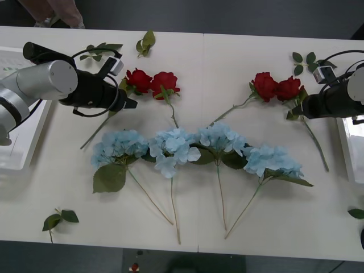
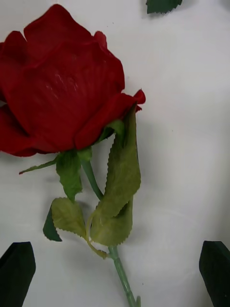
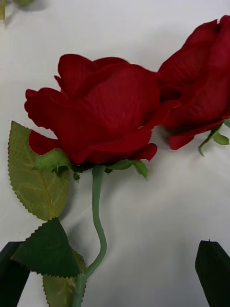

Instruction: Put the red flowers into the right box and the blue flowers into the left box

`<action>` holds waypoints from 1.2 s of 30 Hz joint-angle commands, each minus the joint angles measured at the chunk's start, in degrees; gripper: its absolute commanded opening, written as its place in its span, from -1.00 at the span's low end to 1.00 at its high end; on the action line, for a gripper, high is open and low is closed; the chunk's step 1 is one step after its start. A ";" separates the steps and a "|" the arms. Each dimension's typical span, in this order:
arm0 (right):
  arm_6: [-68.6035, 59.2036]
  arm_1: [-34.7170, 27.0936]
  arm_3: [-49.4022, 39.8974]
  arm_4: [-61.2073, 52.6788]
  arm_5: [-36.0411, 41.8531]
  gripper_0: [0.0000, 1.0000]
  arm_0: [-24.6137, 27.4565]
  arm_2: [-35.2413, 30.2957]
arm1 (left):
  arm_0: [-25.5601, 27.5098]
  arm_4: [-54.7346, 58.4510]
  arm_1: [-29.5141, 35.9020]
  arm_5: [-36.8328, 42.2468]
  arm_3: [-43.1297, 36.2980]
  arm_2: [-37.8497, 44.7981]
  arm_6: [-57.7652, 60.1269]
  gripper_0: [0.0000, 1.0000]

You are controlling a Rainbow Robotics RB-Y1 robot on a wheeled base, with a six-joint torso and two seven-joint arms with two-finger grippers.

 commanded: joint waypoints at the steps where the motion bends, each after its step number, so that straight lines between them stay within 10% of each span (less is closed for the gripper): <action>1: -1.13 -0.15 1.62 0.23 -0.83 1.00 -2.10 0.79 | -2.72 -0.75 -1.41 -1.48 2.06 0.62 0.00 1.00; 30: -1.65 2.67 8.21 0.75 -5.66 1.00 -2.37 2.81 | -3.42 -3.82 -5.27 -5.79 7.86 -4.04 0.35 1.00; 32: -1.65 2.67 8.21 0.75 -5.66 1.00 -2.46 2.81 | -3.42 -3.56 -5.27 -5.79 8.03 -4.13 0.44 0.73; 36: -1.65 2.75 8.21 0.75 -5.66 -0.03 -2.37 2.81 | -3.42 -1.71 -5.27 -5.79 9.00 -4.13 0.52 -0.11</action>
